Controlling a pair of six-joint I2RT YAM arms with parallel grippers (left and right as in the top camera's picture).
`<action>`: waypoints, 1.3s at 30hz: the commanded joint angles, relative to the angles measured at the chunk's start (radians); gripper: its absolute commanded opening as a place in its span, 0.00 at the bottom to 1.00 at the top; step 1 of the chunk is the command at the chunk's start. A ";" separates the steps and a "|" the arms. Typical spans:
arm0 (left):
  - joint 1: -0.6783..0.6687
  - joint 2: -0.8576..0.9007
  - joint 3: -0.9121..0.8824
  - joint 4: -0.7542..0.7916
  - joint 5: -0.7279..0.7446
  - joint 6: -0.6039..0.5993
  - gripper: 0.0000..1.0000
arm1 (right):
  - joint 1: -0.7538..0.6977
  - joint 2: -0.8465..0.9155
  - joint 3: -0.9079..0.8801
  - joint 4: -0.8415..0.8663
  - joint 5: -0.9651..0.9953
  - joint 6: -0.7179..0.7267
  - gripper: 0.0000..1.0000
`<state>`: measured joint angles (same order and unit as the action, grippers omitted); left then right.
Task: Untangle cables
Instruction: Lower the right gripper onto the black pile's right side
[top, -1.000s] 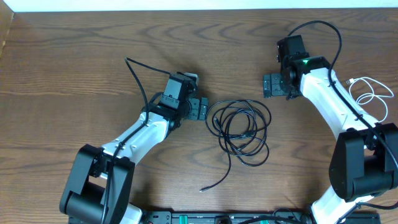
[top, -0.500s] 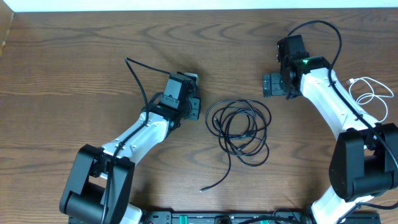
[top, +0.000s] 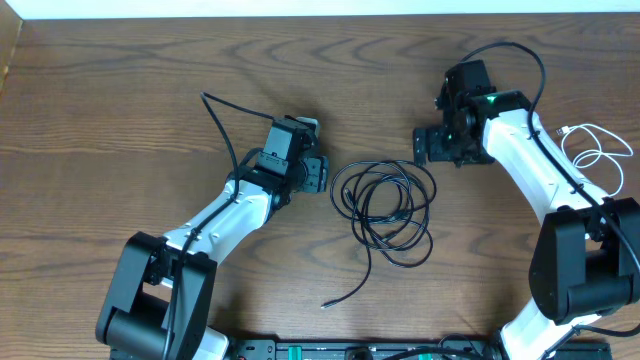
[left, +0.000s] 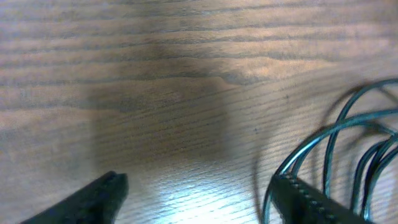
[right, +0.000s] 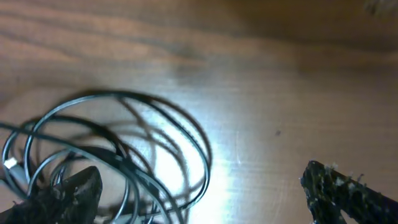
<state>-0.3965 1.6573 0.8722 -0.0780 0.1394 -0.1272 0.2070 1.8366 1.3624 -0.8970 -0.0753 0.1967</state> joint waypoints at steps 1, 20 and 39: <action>-0.002 0.008 -0.005 0.003 -0.013 -0.004 0.91 | 0.004 0.000 0.015 -0.024 -0.106 -0.010 0.99; -0.002 0.008 -0.005 0.013 -0.014 -0.004 0.98 | 0.006 0.000 0.014 -0.092 -0.365 -0.015 0.99; -0.002 0.008 -0.005 0.017 -0.013 -0.004 0.98 | 0.077 0.000 -0.060 -0.027 -0.280 0.071 0.41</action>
<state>-0.3965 1.6573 0.8722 -0.0628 0.1349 -0.1329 0.2619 1.8362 1.3220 -0.9360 -0.3607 0.2638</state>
